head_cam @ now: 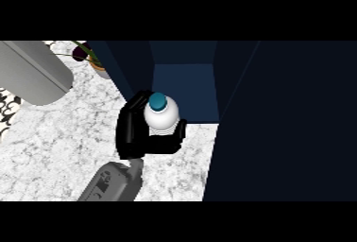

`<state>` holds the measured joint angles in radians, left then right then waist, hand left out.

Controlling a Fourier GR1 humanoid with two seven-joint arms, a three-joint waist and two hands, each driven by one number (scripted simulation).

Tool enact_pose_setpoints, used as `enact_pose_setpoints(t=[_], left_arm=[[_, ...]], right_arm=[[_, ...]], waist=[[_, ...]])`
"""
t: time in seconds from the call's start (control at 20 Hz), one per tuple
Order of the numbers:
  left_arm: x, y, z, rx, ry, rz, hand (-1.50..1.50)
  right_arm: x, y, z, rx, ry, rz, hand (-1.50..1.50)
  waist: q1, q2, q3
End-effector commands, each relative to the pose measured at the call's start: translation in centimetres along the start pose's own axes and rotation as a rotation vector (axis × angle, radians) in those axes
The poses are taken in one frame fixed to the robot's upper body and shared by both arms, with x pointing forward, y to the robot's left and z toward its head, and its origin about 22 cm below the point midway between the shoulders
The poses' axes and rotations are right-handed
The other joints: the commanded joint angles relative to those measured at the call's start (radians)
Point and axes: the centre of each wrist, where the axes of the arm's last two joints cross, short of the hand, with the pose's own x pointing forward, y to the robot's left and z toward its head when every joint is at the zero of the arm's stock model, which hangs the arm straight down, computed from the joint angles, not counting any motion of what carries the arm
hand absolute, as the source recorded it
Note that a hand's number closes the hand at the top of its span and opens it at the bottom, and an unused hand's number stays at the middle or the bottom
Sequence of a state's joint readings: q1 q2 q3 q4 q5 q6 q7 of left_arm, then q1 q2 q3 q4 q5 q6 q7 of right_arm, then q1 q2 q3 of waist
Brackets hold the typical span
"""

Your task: Pick up the bottled water, place it into the cabinet and close the cabinet

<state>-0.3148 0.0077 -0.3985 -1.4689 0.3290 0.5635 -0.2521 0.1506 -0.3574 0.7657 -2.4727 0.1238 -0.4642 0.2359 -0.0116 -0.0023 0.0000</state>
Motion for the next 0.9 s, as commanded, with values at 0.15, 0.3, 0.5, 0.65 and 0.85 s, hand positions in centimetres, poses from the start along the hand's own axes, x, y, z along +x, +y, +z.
enact_pose_setpoints(t=[0.15,0.3,0.5,0.65,0.85], left_arm=[[0.0,-1.3,-5.4,0.040,-0.004,-0.087,1.50],[0.6,-3.1,-6.3,0.038,0.007,-0.124,1.50],[-0.6,-2.4,-8.7,0.054,0.013,-0.178,1.50],[-0.2,-3.3,-9.0,0.055,0.007,-0.226,1.50],[-2.4,-1.6,-9.7,0.102,0.025,-0.295,1.50]], right_arm=[[1.8,-1.0,1.4,0.018,-0.036,0.015,-1.50],[2.3,-0.3,0.9,-0.003,-0.048,-0.010,-1.50],[3.4,-0.7,1.4,0.010,-0.047,0.001,-1.50],[2.1,-0.7,0.8,0.002,-0.045,0.004,-1.50],[3.4,-0.1,1.6,0.010,-0.036,-0.021,-1.50]], waist=[[-0.006,0.003,0.000],[-0.004,0.002,-0.001],[-0.018,0.004,-0.001],[-0.004,0.002,0.000],[-0.013,0.003,-0.002]])
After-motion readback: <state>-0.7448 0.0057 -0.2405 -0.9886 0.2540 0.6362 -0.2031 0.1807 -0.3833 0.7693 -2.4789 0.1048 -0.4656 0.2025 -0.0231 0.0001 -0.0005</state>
